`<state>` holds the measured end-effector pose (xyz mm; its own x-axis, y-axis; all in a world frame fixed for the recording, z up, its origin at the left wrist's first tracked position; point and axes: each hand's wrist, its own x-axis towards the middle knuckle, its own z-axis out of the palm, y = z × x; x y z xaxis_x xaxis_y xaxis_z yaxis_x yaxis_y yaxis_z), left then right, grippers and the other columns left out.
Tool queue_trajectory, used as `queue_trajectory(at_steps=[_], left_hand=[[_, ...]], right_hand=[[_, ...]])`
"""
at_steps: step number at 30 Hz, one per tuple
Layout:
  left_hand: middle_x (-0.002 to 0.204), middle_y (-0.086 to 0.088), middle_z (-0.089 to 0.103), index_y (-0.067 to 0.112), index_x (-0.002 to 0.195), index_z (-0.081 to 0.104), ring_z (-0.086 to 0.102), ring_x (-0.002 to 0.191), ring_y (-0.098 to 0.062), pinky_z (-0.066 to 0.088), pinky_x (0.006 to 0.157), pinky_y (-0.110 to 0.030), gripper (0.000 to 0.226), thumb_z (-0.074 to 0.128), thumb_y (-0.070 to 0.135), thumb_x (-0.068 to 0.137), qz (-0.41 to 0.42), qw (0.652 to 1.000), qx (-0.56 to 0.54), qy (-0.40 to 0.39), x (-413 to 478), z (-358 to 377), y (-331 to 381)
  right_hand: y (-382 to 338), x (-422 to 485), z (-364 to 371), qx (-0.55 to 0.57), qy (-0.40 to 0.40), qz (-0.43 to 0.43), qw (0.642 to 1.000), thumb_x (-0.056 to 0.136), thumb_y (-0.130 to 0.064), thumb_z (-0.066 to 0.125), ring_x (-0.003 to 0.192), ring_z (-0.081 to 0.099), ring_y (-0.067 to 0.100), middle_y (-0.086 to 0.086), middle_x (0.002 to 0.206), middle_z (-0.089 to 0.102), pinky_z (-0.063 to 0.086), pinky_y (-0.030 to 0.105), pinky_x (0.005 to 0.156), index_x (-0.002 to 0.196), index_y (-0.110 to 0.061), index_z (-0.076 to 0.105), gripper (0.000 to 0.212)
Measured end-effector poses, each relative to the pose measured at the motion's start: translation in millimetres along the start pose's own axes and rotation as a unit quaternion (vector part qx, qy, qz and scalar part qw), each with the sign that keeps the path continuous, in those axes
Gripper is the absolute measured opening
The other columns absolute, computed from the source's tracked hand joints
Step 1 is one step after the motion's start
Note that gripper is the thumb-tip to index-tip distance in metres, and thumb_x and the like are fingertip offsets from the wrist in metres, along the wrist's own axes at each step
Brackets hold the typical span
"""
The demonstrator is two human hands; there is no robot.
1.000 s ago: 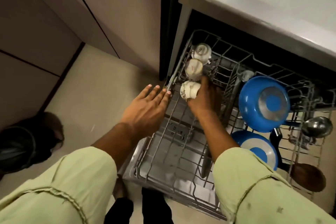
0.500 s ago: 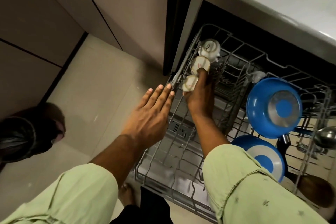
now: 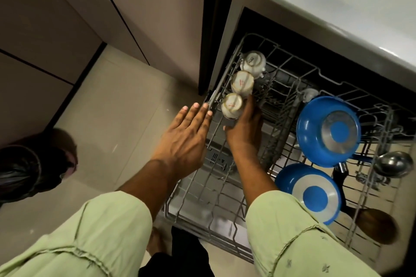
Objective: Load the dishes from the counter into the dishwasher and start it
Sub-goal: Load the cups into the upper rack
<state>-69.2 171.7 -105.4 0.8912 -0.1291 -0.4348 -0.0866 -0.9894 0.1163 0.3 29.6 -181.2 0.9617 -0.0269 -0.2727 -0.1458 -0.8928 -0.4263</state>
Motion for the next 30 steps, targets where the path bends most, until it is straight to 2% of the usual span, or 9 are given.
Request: queue_trajectory(at_steps=[3,5,8,13,18,24,30], left_hand=[[0.158,-0.009,-0.027,0.011,0.153,-0.018,-0.023,0.148,-0.022,-0.021,0.114,-0.036,0.063,0.015,0.032,0.105,-0.004,1.0,0.01,-0.029,1,-7,3],[0.16,-0.01,-0.025,0.01,0.154,-0.018,-0.019,0.15,-0.023,-0.022,0.112,-0.036,0.064,0.017,0.03,0.104,-0.008,0.999,0.017,-0.05,1,-13,6],[0.163,-0.013,-0.018,0.007,0.154,-0.018,-0.015,0.151,-0.026,-0.022,0.111,-0.041,0.072,0.028,0.033,0.104,-0.015,0.997,0.032,-0.074,-3,-16,9],[0.166,-0.009,-0.01,0.011,0.153,-0.023,-0.007,0.153,-0.026,-0.015,0.117,-0.047,0.078,0.033,0.026,0.101,-0.04,0.996,-0.016,-0.081,-35,-19,6],[0.167,-0.006,0.0,0.014,0.156,-0.016,0.003,0.153,-0.026,-0.005,0.121,-0.05,0.078,0.038,0.028,0.101,-0.057,0.994,-0.043,-0.085,-78,-33,-19],[0.166,-0.006,0.011,0.014,0.158,-0.006,0.014,0.152,-0.026,0.004,0.123,-0.05,0.074,0.038,0.033,0.101,-0.044,0.994,-0.077,-0.057,-135,-79,-74],[0.165,-0.006,0.013,0.013,0.158,-0.003,0.014,0.151,-0.027,0.006,0.122,-0.052,0.073,0.037,0.028,0.1,-0.027,0.997,-0.068,0.022,-180,-132,-160]], right_hand=[[2,-22,-5,-0.019,0.002,-0.011,1.0,0.079,-0.013,0.077,0.138,0.033,0.032,0.016,0.155,0.026,0.041,0.04,0.103,0.156,-0.021,0.007,0.105],[1,-37,-10,-0.046,-0.004,-0.025,0.999,0.08,-0.018,0.077,0.136,0.036,0.033,0.017,0.154,0.027,0.045,0.039,0.102,0.156,-0.019,0.008,0.102],[-4,-52,-21,-0.057,-0.071,0.008,0.996,0.083,-0.027,0.075,0.141,0.03,0.033,0.015,0.158,0.02,0.044,0.045,0.106,0.156,-0.022,0.005,0.101],[-23,-87,-42,-0.055,-0.105,0.021,0.993,0.086,-0.026,0.072,0.14,0.03,0.031,0.011,0.156,0.027,0.035,0.044,0.111,0.155,-0.02,0.015,0.089],[-57,-121,-58,-0.073,-0.125,0.002,0.989,0.09,-0.029,0.067,0.142,0.028,0.028,0.008,0.154,0.031,0.033,0.043,0.113,0.151,-0.019,0.025,0.075],[-147,-162,-79,-0.078,-0.072,-0.037,0.994,0.088,-0.026,0.066,0.134,0.041,0.026,0.006,0.149,0.039,0.042,0.045,0.107,0.146,-0.02,0.034,0.067],[-272,-191,-99,-0.081,-0.008,-0.082,0.993,0.092,-0.03,0.061,0.144,0.027,0.027,0.008,0.156,0.029,0.029,0.04,0.116,0.152,-0.016,0.026,0.072]])
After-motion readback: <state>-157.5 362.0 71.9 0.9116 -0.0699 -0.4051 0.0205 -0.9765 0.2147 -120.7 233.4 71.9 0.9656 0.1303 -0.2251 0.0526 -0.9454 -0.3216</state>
